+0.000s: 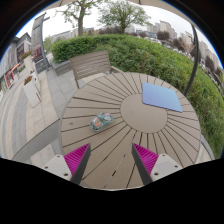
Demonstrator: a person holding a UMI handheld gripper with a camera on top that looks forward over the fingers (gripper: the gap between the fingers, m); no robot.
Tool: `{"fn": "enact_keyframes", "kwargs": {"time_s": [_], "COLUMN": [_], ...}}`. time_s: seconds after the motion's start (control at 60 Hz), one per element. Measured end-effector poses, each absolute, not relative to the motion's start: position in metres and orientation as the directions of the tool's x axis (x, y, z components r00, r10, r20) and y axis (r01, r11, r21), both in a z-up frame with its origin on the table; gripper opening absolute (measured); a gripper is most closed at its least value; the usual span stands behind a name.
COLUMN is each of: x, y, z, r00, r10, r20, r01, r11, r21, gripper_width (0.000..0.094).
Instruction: Arrange mouse
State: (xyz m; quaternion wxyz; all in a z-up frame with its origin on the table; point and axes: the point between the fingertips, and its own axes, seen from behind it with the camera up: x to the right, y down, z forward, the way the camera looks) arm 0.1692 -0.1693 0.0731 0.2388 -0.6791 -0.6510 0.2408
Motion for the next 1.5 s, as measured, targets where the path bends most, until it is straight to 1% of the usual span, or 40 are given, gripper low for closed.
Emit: {"fn": "enact_keyframes", "kwargs": {"time_s": [0.117,0.267,0.483,0.65,0.833,1.1,1.15,1.183,1.2,1.217,1.233,1.283,1.333,1.417,1.5], "x": [0.154,0.125,0.08,0.05,0.018,0.003,0.003,0.002,0.002,0.002,0.001,0.002,0.003,0.004,0.004], "y": [-0.202,-0.235,-0.24,-0.226,-0.218,-0.22,-0.219,-0.22,-0.22,-0.219,-0.22,-0.223,-0.228,-0.23,-0.225], "z": [0.058,0.04,0.006,-0.015,-0.017,-0.018,-0.018,-0.018,-0.018,-0.018,-0.018,-0.017,-0.016,-0.003,0.03], "r00": [0.032,0.044,0.076,0.132,0.15,0.125,0.119,0.113,0.109,0.104,0.096,0.078,0.035,-0.012,-0.025], "r10": [0.999,0.999,0.997,0.991,0.988,0.992,0.993,0.994,0.994,0.995,0.995,0.997,0.999,1.0,0.998], "r20": [0.012,-0.016,-0.017,-0.024,-0.03,0.002,0.004,0.003,0.002,0.004,0.0,-0.018,-0.007,-0.007,-0.049], "r01": [0.768,0.753,0.753,0.755,0.739,0.742,0.743,0.743,0.742,0.743,0.741,0.746,0.753,0.746,0.733], "r11": [-0.017,-0.044,-0.069,-0.116,-0.132,-0.092,-0.086,-0.082,-0.08,-0.075,-0.071,-0.071,-0.031,0.004,-0.015], "r21": [-0.64,-0.657,-0.655,-0.645,-0.661,-0.664,-0.664,-0.664,-0.666,-0.665,-0.667,-0.662,-0.657,-0.666,-0.68], "gripper_width": [0.0851,0.0854,0.0852,0.0861,0.0865,0.085,0.0804,0.0727,0.0656,0.0534,0.0443,0.0427,0.0418,0.0412,0.0412]}}
